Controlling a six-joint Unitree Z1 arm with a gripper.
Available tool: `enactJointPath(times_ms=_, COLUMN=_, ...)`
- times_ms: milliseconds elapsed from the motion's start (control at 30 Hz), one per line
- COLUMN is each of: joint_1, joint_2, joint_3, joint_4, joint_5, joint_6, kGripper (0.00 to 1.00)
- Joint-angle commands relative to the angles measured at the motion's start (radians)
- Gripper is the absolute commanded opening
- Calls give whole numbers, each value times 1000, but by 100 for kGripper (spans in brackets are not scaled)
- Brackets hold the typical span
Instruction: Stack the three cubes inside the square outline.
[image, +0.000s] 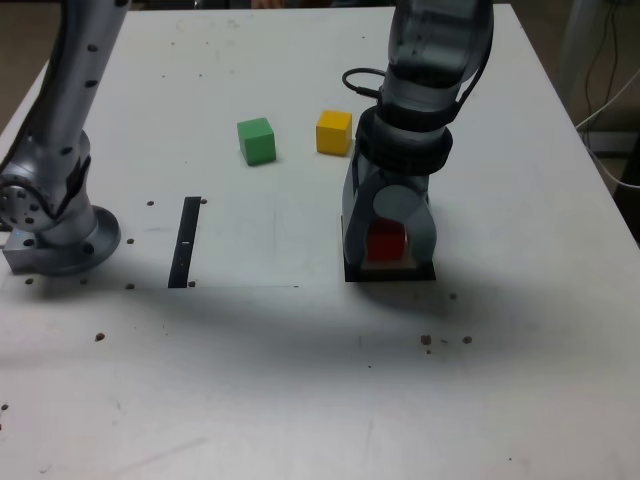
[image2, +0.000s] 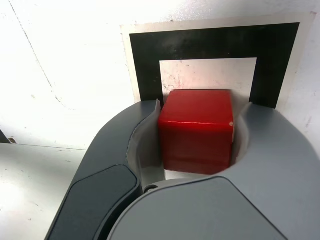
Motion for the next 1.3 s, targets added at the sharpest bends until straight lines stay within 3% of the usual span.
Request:
enactJointPath(times_ms=0, joint_1=3, joint_2=3, joint_3=-3, joint_4=0, joint_5=-3, joint_6=1, kGripper=98)
enactJointPath(times_ms=433, joint_1=18, joint_2=-22, joint_3=13, joint_4=22, joint_5=-2, joint_6=-1, kGripper=99)
enactJointPath(times_ms=900, joint_1=117, joint_2=-151, joint_3=13, joint_4=143, joint_5=110, joint_6=32, kGripper=99)
enactJointPath(times_ms=1267, joint_1=278, joint_2=-176, joint_3=8, joint_4=166, joint_5=139, joint_6=189, kGripper=100)
